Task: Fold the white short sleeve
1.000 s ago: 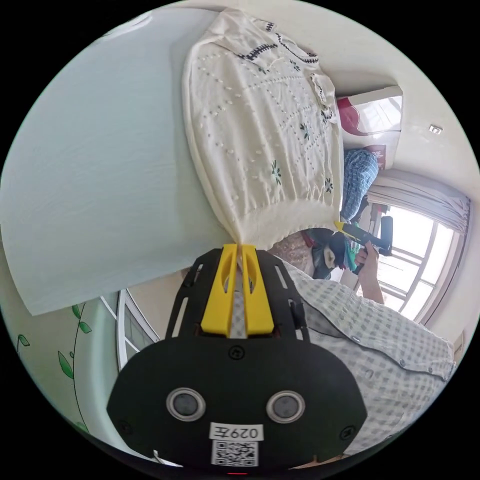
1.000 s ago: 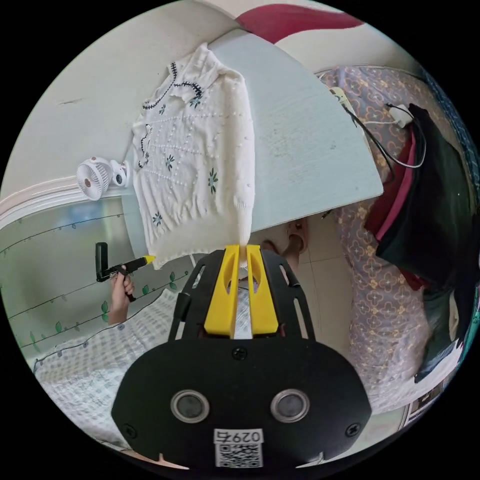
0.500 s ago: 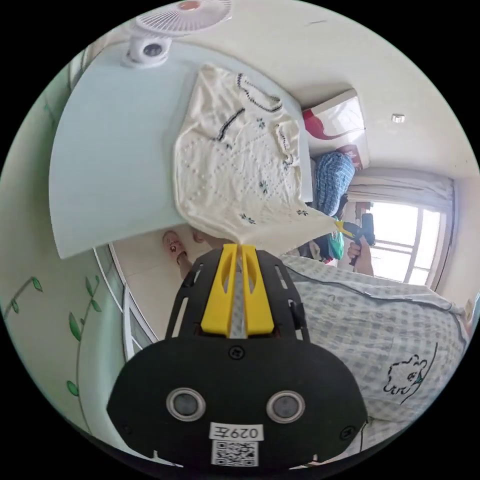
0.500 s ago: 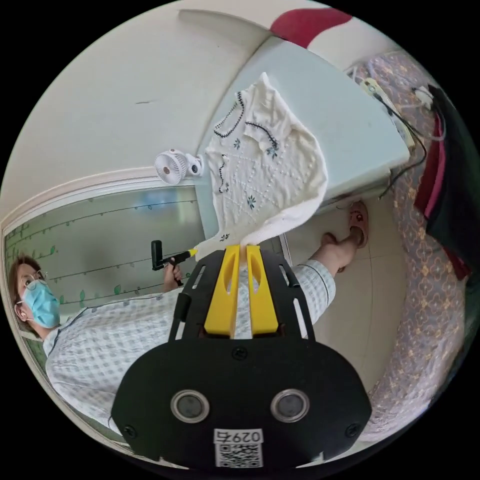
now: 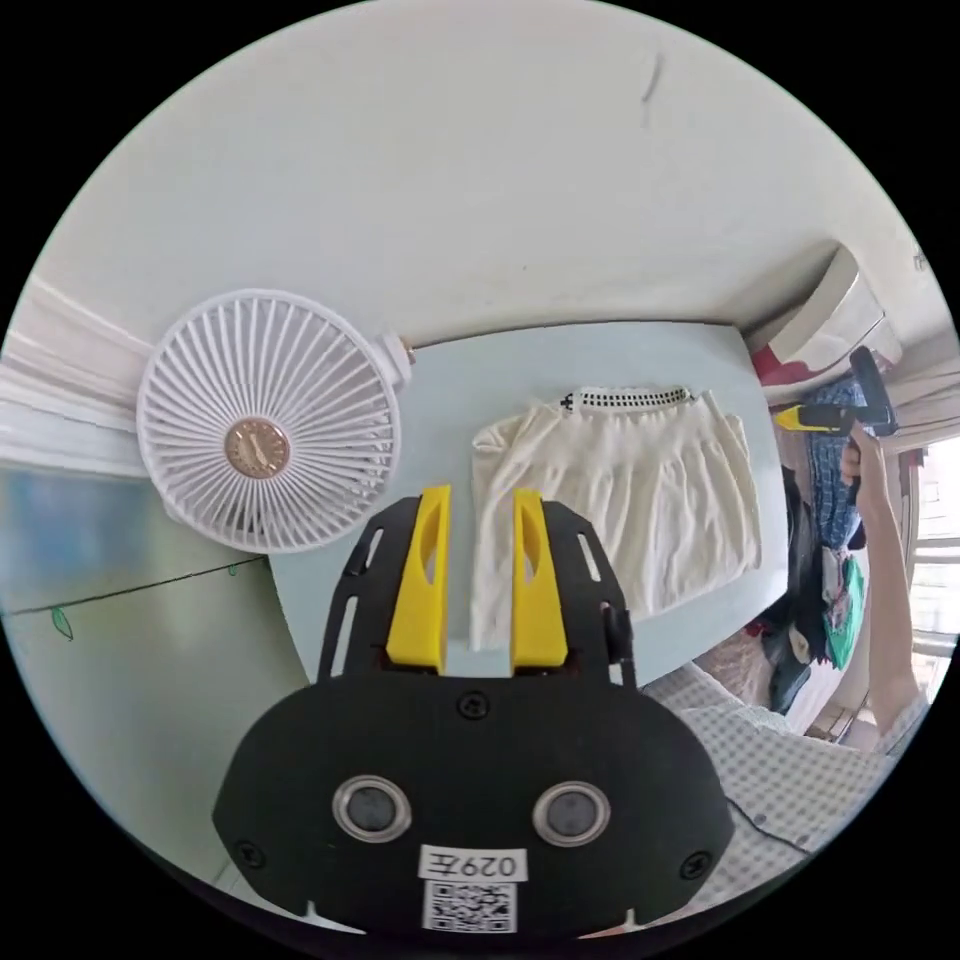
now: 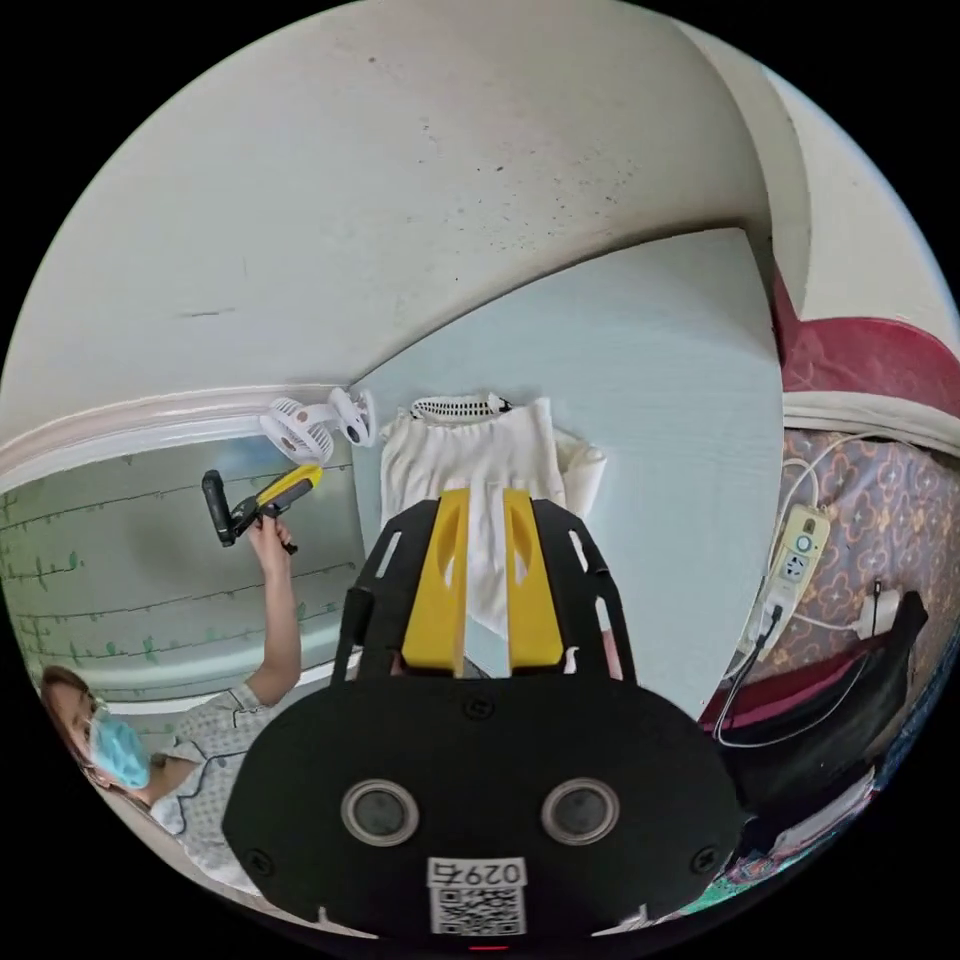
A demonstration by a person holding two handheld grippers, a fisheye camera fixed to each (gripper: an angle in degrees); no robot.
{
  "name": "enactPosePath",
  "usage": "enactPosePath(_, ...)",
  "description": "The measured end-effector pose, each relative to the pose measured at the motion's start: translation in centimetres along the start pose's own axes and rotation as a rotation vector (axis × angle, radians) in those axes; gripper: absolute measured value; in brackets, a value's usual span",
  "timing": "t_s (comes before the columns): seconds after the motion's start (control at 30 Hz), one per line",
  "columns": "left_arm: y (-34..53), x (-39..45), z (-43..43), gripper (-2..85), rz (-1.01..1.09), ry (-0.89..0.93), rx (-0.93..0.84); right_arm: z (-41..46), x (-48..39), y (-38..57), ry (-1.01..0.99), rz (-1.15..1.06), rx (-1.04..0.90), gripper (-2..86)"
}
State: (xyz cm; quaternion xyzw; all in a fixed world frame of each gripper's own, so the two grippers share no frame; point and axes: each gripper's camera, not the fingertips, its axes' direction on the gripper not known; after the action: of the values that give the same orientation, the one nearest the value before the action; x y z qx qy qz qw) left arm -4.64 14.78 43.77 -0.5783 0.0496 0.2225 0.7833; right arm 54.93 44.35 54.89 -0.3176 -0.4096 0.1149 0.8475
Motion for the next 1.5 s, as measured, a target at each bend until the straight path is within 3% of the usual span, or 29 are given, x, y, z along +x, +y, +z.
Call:
enactPosePath(0.1, 2.9, 0.9, 2.3, 8.4, 0.008, 0.066, -0.063, 3.3, -1.0, 2.0, 0.017, -0.056, -0.033, 0.4)
enactPosePath(0.23, 4.8, 2.0, 6.7, 4.9, 0.004, 0.022, -0.182, 8.8, -2.7, 3.7, 0.087, -0.106, -0.117, -0.1)
enactPosePath(0.37, 5.5, 2.8, 10.9, -0.5, 0.000, -0.046, -0.316, 15.1, -4.6, 3.2, 0.385, -0.136, -0.222, -0.4)
enactPosePath(0.57, 7.0, 3.4, 10.6, -0.9, 0.001, -0.131, -0.330, 19.9, -8.0, 1.2, 0.496, -0.152, -0.270, -0.5)
enactPosePath(0.7, 10.2, 2.6, 10.2, -1.0, -0.025, -0.048, -0.336, 21.9, -9.4, 0.4, 0.495, -0.104, -0.256, -0.5)
enactPosePath(0.8, 13.7, 0.6, 7.5, -1.0, -0.059, -0.100, -0.237, 23.4, -12.2, 0.9, 0.565, -0.193, -0.300, -0.5)
enactPosePath(0.9, 17.0, -2.6, 5.5, -1.0, -0.094, -0.160, -0.211, 24.8, -17.9, 1.9, 0.589, -0.280, -0.198, -0.4)
enactPosePath(1.07, 21.4, -8.9, 5.3, -1.0, -0.189, 0.126, -0.150, 34.4, -28.3, 2.4, 0.420, -0.445, -0.224, -0.2)
enactPosePath(1.2, 25.1, -13.6, 4.6, -1.0, -0.235, 0.339, -0.057, 44.4, -35.4, 2.2, 0.465, -0.598, -0.295, 0.8)
enactPosePath(1.5, 32.4, -19.8, 5.5, -1.0, -0.216, 0.454, -0.059, 56.2, -39.6, 2.0, 0.623, -0.582, -0.519, 11.8)
